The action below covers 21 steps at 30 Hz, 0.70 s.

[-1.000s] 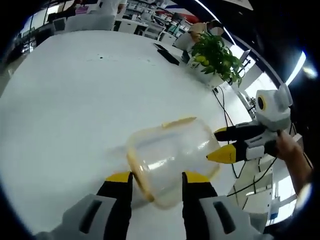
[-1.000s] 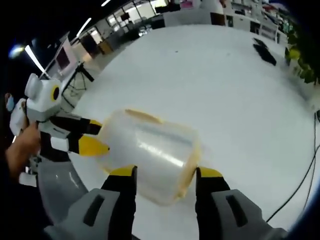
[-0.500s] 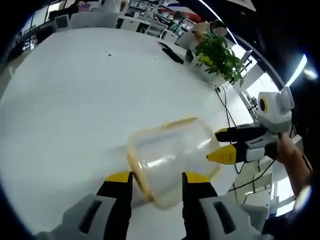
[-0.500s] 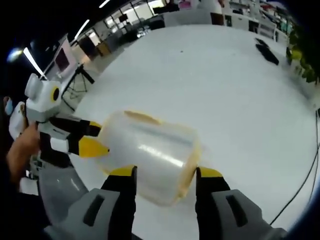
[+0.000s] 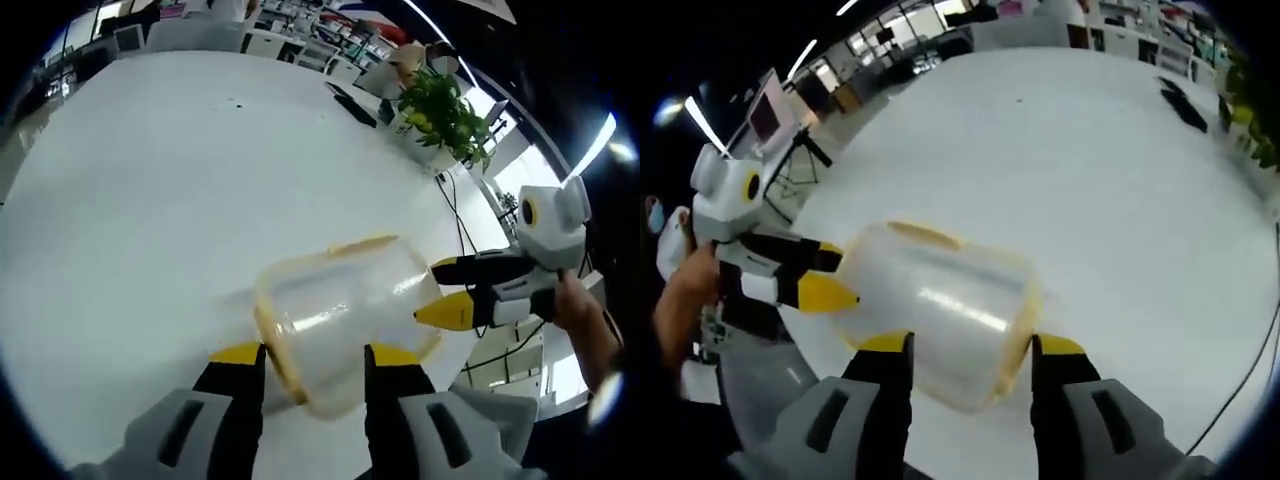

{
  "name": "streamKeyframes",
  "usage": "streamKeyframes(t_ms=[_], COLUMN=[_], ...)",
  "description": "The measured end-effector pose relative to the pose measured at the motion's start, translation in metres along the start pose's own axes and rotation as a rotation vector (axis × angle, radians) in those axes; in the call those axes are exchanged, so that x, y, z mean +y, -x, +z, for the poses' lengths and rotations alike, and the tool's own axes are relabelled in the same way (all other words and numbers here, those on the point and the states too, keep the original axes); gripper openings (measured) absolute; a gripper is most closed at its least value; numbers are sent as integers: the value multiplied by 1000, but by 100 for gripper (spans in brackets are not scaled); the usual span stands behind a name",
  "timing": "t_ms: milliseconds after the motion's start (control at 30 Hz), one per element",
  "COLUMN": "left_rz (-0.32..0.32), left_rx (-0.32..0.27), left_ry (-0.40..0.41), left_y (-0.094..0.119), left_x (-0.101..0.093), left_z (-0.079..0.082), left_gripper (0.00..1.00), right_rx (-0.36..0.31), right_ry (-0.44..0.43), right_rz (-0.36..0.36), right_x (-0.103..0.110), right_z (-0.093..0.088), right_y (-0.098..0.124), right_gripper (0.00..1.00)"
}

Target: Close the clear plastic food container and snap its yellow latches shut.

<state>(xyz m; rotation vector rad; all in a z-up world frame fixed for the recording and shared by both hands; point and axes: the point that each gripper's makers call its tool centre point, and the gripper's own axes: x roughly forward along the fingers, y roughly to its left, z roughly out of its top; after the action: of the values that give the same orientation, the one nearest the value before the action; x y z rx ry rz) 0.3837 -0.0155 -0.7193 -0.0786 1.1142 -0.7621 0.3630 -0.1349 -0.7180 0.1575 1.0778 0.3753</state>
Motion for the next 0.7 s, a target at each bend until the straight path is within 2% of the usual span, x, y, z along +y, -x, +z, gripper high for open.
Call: streamKeyframes(t_ms=[333, 700], left_rz=[6, -3], left_rx=[6, -10], left_ry=[3, -1], left_y=[11, 9], left_x=[11, 15], left_z=[0, 2], left_gripper=[34, 34], right_rx=[7, -4], right_ry=[29, 43], right_rz=[16, 43], right_x=[14, 9], right_z=[4, 6], right_y=[-8, -9], right_gripper=[44, 42])
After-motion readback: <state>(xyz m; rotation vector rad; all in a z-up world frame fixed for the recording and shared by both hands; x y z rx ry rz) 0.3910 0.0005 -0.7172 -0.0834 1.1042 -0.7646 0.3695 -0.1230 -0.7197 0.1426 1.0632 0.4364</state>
